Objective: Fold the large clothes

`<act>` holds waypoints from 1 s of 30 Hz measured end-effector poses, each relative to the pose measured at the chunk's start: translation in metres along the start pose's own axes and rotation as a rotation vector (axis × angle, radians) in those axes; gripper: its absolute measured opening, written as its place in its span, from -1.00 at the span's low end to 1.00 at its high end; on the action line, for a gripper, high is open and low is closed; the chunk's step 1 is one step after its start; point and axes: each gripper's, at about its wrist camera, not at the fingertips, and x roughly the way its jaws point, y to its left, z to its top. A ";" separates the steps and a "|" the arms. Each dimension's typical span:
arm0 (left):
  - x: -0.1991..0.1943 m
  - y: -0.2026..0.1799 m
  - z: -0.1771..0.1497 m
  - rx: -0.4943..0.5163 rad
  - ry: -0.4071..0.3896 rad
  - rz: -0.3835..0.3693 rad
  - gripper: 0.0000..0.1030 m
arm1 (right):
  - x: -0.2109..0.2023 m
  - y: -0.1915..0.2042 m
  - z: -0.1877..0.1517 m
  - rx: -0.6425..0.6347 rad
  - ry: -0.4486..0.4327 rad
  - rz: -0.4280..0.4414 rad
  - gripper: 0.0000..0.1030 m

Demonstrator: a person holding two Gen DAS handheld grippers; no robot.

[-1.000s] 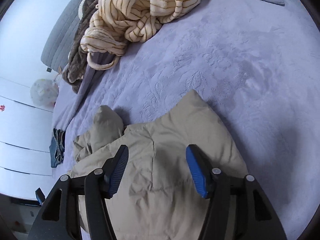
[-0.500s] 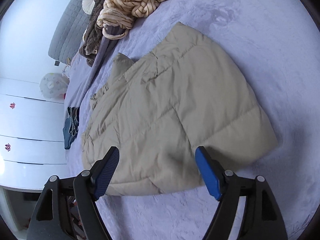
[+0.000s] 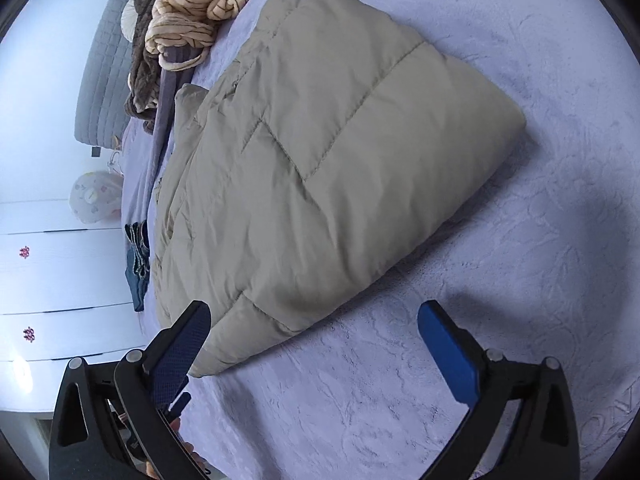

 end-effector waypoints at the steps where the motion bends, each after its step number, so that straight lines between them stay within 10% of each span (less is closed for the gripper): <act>1: 0.002 0.001 0.000 -0.012 0.006 -0.015 1.00 | 0.003 -0.003 0.001 0.016 0.000 0.008 1.00; 8: 0.025 0.023 0.003 -0.155 0.033 -0.108 1.00 | 0.017 -0.013 0.011 0.107 -0.017 0.088 1.00; 14: 0.068 0.044 0.003 -0.362 0.113 -0.382 1.00 | 0.043 -0.018 0.022 0.200 0.025 0.237 1.00; 21: 0.083 0.034 0.037 -0.414 0.030 -0.400 0.97 | 0.076 -0.003 0.037 0.214 0.029 0.319 1.00; 25: 0.083 0.036 0.041 -0.452 -0.011 -0.455 -0.21 | 0.079 -0.008 0.038 0.260 0.041 0.326 0.92; 28: 0.067 0.037 0.039 -0.387 -0.054 -0.467 -0.63 | 0.076 -0.015 0.035 0.305 0.053 0.304 -0.14; 30: 0.053 0.030 0.039 -0.309 -0.079 -0.425 -0.69 | 0.070 -0.016 0.031 0.308 0.042 0.321 -0.40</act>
